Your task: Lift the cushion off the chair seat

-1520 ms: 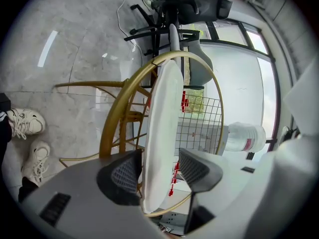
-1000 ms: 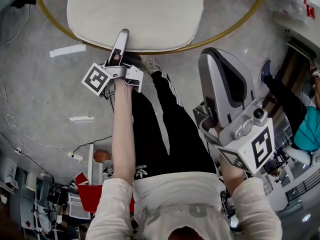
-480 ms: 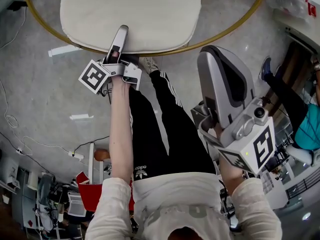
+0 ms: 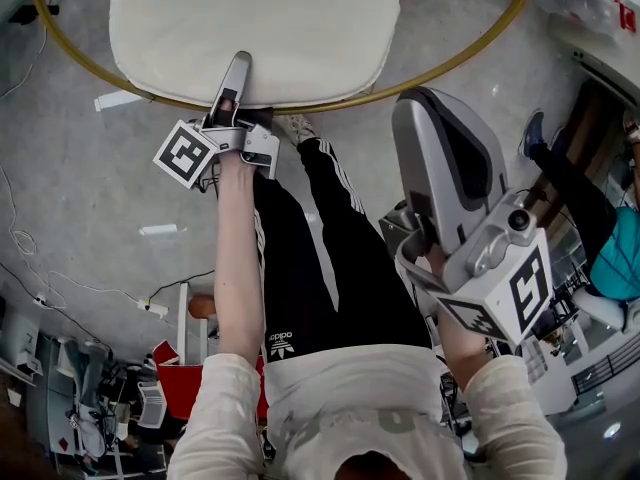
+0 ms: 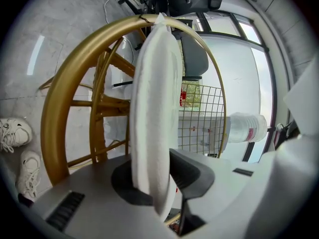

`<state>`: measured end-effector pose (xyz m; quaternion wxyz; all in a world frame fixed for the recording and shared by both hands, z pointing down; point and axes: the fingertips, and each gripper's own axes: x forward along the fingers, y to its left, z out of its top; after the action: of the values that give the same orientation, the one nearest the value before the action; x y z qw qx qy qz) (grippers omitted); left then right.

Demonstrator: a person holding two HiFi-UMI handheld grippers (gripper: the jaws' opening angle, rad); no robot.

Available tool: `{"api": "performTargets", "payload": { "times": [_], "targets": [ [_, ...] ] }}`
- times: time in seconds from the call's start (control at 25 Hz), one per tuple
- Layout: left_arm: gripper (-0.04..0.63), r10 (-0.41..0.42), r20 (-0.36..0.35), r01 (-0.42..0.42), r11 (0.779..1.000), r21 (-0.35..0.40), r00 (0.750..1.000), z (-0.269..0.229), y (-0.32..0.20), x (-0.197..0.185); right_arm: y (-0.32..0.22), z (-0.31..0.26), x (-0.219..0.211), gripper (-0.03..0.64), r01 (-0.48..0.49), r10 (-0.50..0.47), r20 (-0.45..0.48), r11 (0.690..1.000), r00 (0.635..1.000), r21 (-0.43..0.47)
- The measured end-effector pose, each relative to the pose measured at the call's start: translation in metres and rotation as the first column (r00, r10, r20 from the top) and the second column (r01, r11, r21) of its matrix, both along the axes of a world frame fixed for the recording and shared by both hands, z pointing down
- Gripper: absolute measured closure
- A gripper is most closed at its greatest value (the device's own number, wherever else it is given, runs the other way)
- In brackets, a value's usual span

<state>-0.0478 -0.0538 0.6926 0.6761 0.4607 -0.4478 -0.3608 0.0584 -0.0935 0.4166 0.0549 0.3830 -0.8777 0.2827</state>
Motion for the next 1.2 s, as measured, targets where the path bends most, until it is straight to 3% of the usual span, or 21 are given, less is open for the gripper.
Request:
{"api": "performTargets", "payload": {
  "times": [0.12, 0.6, 0.96, 1.2],
  "targets": [
    [0.526, -0.001, 0.001, 0.001, 1.000, 0.003, 1.000, 0.001, -0.011, 0.009, -0.010, 0.004, 0.010, 0.600, -0.001, 0.001, 0.006, 1.000, 1.000, -0.005],
    [0.541, -0.009, -0.020, 0.010, 1.000, 0.029, 1.000, -0.024, -0.013, 0.005, -0.010, -0.008, 0.002, 0.600, -0.003, 0.003, 0.042, 1.000, 0.999, -0.004],
    [0.545, -0.014, -0.021, 0.016, 0.997, 0.081, 1.000, -0.078, -0.035, 0.011, -0.023, -0.041, 0.004, 0.600, -0.020, 0.018, 0.046, 0.999, 0.999, 0.048],
    [0.546, -0.043, -0.034, 0.047, 0.990, 0.135, 0.999, -0.136, -0.044, -0.002, -0.031, -0.094, 0.006, 0.600, -0.076, 0.074, 0.020, 0.987, 0.997, 0.143]
  ]
}}
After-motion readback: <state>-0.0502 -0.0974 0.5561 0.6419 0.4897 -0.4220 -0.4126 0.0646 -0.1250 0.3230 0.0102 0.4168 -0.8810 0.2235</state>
